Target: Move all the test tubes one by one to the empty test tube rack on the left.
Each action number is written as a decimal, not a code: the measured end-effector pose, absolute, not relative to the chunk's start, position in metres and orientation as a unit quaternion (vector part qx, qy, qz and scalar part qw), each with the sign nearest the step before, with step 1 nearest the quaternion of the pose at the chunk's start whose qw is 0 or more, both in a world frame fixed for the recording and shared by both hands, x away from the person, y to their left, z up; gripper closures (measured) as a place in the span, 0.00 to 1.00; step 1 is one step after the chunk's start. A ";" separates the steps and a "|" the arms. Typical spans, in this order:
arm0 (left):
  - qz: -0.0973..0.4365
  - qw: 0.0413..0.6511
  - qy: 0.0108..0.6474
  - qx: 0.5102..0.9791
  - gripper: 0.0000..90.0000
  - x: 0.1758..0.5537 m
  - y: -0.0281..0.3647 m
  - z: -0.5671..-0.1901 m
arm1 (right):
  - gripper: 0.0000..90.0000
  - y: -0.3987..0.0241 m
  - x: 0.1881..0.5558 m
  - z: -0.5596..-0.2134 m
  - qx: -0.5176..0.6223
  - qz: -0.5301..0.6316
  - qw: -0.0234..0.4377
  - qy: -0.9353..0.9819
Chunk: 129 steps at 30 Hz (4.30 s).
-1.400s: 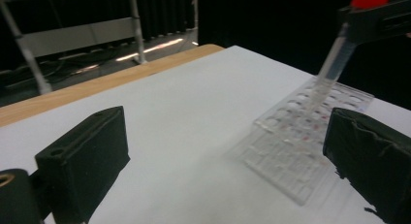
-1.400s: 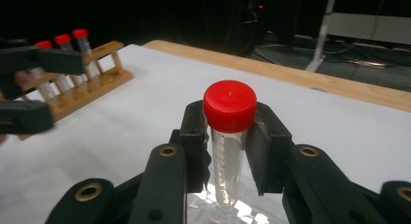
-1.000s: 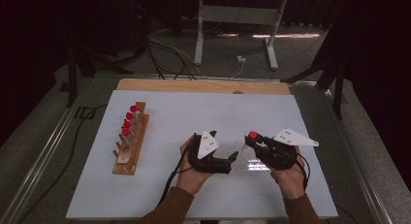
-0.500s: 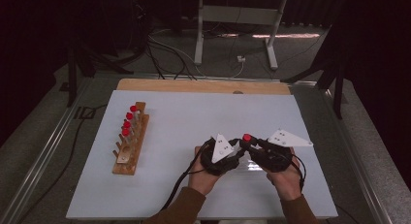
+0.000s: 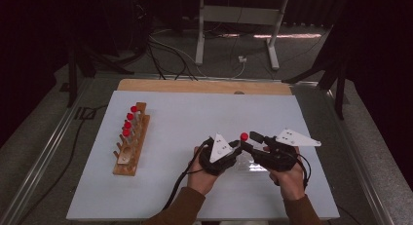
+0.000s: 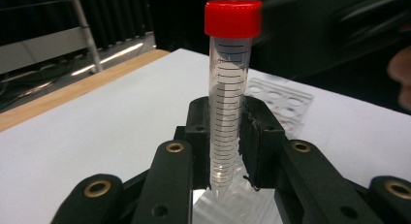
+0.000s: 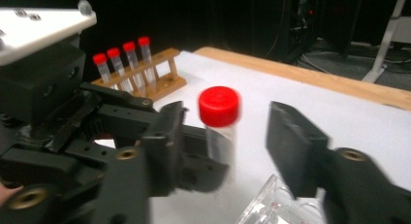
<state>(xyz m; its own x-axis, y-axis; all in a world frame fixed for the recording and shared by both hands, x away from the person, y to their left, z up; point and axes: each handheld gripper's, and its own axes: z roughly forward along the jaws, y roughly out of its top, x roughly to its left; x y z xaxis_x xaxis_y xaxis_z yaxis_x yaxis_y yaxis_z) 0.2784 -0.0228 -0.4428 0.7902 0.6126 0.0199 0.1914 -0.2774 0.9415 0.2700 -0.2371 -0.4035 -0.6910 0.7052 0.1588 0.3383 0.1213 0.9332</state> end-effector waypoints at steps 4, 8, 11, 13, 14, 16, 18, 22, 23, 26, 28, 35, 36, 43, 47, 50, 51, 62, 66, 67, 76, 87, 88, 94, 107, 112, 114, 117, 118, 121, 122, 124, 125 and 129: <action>0.203 0.539 0.279 0.769 0.84 0.281 -0.006 -0.441 | 0.32 -0.244 0.271 -0.401 0.365 0.561 0.178 0.721; 0.212 0.540 0.298 0.758 0.84 0.283 0.013 -0.437 | 0.17 -0.253 0.274 -0.401 0.384 0.555 0.188 0.713; 0.219 0.541 0.311 0.750 0.84 0.283 0.030 -0.435 | 0.15 -0.258 0.277 -0.404 0.396 0.546 0.199 0.711; 0.223 0.541 0.322 0.744 0.84 0.282 0.041 -0.433 | 0.11 -0.262 0.280 -0.407 0.403 0.542 0.200 0.710; 0.226 0.539 0.327 0.743 0.84 0.282 0.046 -0.432 | 0.10 -0.264 0.281 -0.408 0.407 0.539 0.201 0.710; 0.230 0.539 0.337 0.737 0.84 0.282 0.058 -0.431 | 0.08 -0.268 0.283 -0.412 0.412 0.537 0.199 0.709; 0.233 0.541 0.346 0.731 0.84 0.280 0.069 -0.429 | 0.04 -0.271 0.284 -0.414 0.416 0.534 0.198 0.708; 0.243 0.540 0.362 0.720 0.84 0.278 0.093 -0.427 | 0.02 -0.278 0.286 -0.416 0.427 0.529 0.205 0.704; 0.246 0.539 0.365 0.718 0.84 0.277 0.099 -0.426 | 0.02 -0.280 0.286 -0.416 0.430 0.529 0.206 0.702; 0.253 0.537 0.375 0.712 0.84 0.274 0.114 -0.425 | 0.01 -0.285 0.286 -0.415 0.434 0.529 0.213 0.697; 0.259 0.534 0.382 0.709 0.84 0.272 0.124 -0.424 | 0.01 -0.288 0.286 -0.415 0.436 0.531 0.214 0.694; 0.274 0.525 0.399 0.700 0.84 0.263 0.151 -0.424 | 0.01 -0.294 0.286 -0.415 0.442 0.533 0.215 0.689; 0.276 0.524 0.402 0.698 0.84 0.262 0.156 -0.424 | 0.01 -0.295 0.287 -0.416 0.443 0.532 0.216 0.689; 0.292 0.511 0.421 0.690 0.84 0.252 0.184 -0.427 | 0.01 -0.295 0.286 -0.416 0.444 0.533 0.213 0.688; 0.298 0.508 0.434 0.682 0.84 0.247 0.199 -0.429 | 0.01 -0.293 0.286 -0.418 0.443 0.531 0.213 0.690; 0.304 0.506 0.444 0.674 0.84 0.244 0.210 -0.430 | 0.01 -0.294 0.286 -0.418 0.444 0.531 0.213 0.690; 0.305 0.504 0.446 0.674 0.84 0.243 0.213 -0.431 | 0.01 -0.294 0.286 -0.418 0.445 0.531 0.213 0.689; 0.327 0.489 0.474 0.655 0.84 0.239 0.242 -0.435 | 0.01 -0.298 0.285 -0.416 0.446 0.535 0.214 0.685; 0.325 0.480 0.487 0.654 0.84 0.239 0.249 -0.443 | 0.01 -0.298 0.285 -0.416 0.446 0.536 0.215 0.684; 0.323 0.476 0.489 0.656 0.84 0.240 0.250 -0.446 | 0.01 -0.298 0.285 -0.416 0.446 0.536 0.214 0.685; 0.306 0.442 0.492 0.685 0.84 0.246 0.248 -0.462 | 0.01 -0.297 0.284 -0.416 0.444 0.536 0.214 0.686; 0.301 0.425 0.494 0.696 0.83 0.243 0.250 -0.470 | 0.01 -0.298 0.284 -0.416 0.444 0.537 0.215 0.685; 0.300 0.425 0.494 0.697 0.83 0.243 0.250 -0.470 | 0.01 -0.298 0.284 -0.416 0.444 0.537 0.215 0.685; 0.299 0.427 0.494 0.696 0.82 0.242 0.251 -0.471 | 0.01 -0.298 0.284 -0.416 0.443 0.537 0.215 0.684; 0.292 0.431 0.494 0.696 0.76 0.242 0.250 -0.470 | 0.01 -0.297 0.284 -0.416 0.442 0.537 0.217 0.685; 0.286 0.453 0.487 0.690 0.62 0.239 0.250 -0.467 | 0.01 -0.298 0.284 -0.417 0.442 0.537 0.216 0.685; 0.284 0.462 0.484 0.686 0.57 0.237 0.251 -0.465 | 0.01 -0.299 0.284 -0.418 0.440 0.538 0.218 0.685; 0.286 0.474 0.480 0.680 0.48 0.235 0.252 -0.463 | 0.01 -0.299 0.283 -0.418 0.439 0.541 0.218 0.683; 0.287 0.478 0.480 0.677 0.44 0.234 0.253 -0.462 | 0.01 -0.299 0.282 -0.419 0.438 0.541 0.219 0.684; 0.293 0.488 0.482 0.666 0.37 0.232 0.254 -0.460 | 0.01 -0.299 0.281 -0.419 0.434 0.545 0.220 0.683; 0.297 0.490 0.483 0.662 0.33 0.232 0.255 -0.459 | 0.01 -0.298 0.281 -0.420 0.431 0.546 0.222 0.684; 0.307 0.495 0.485 0.653 0.28 0.230 0.255 -0.456 | 0.01 -0.298 0.279 -0.421 0.428 0.549 0.224 0.682; 0.311 0.499 0.486 0.647 0.25 0.230 0.255 -0.455 | 0.01 -0.298 0.278 -0.421 0.425 0.551 0.225 0.682; 0.327 0.508 0.490 0.629 0.18 0.227 0.257 -0.451 | 0.01 -0.298 0.275 -0.425 0.418 0.550 0.239 0.682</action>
<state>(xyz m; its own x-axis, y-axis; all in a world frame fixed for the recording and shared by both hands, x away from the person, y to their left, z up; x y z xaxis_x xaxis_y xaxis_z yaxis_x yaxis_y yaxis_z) 0.2272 0.2568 -0.4508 0.3073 0.9477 -0.0866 0.2842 -0.0046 0.9587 0.2747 -0.2981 -0.4253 -0.5354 0.8340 0.1333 0.3081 0.0459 0.9503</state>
